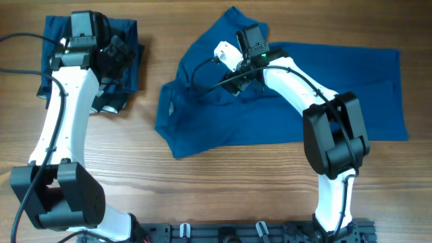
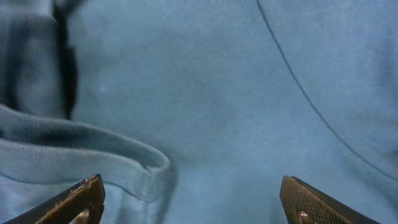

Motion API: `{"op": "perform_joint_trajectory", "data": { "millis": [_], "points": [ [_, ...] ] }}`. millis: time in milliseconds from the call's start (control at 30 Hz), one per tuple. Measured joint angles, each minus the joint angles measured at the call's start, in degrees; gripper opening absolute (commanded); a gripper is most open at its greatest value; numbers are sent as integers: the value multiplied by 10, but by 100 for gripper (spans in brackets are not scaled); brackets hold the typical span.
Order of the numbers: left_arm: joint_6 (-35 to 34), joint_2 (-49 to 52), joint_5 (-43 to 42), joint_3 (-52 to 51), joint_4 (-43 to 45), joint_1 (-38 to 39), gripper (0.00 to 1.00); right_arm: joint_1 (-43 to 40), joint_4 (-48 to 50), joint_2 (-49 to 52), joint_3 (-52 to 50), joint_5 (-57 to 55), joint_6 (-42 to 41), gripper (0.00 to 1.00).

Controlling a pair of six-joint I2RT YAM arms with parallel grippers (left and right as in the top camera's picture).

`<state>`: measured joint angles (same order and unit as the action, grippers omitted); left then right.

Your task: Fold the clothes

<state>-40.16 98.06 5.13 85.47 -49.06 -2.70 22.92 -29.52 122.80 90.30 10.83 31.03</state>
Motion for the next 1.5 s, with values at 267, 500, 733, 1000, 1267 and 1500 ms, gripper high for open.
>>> {"op": "perform_joint_trajectory", "data": {
  "millis": [267, 500, 733, 1000, 1267, 1500],
  "points": [
    [0, 0, 0, 0, 0, 0, 100, -6, 5, 12, -2, 38, -94, 79],
    [0, 0, 0, 0, 0, 0, 100, -6, 21, 41, -8, 66, -111, 47],
    [0, 0, 0, 0, 0, 0, 100, -6, 25, 42, -9, 73, -117, 5],
    [0, 0, 0, 0, 0, 0, 100, -7, 25, 38, -9, 66, -120, 4],
    [0, 0, 0, 0, 0, 0, 100, -36, 13, 22, -9, 41, -176, 4],
    [0, 0, 0, 0, 0, 0, 100, -49, 14, 22, -9, 30, -201, 19]
  ]
}}
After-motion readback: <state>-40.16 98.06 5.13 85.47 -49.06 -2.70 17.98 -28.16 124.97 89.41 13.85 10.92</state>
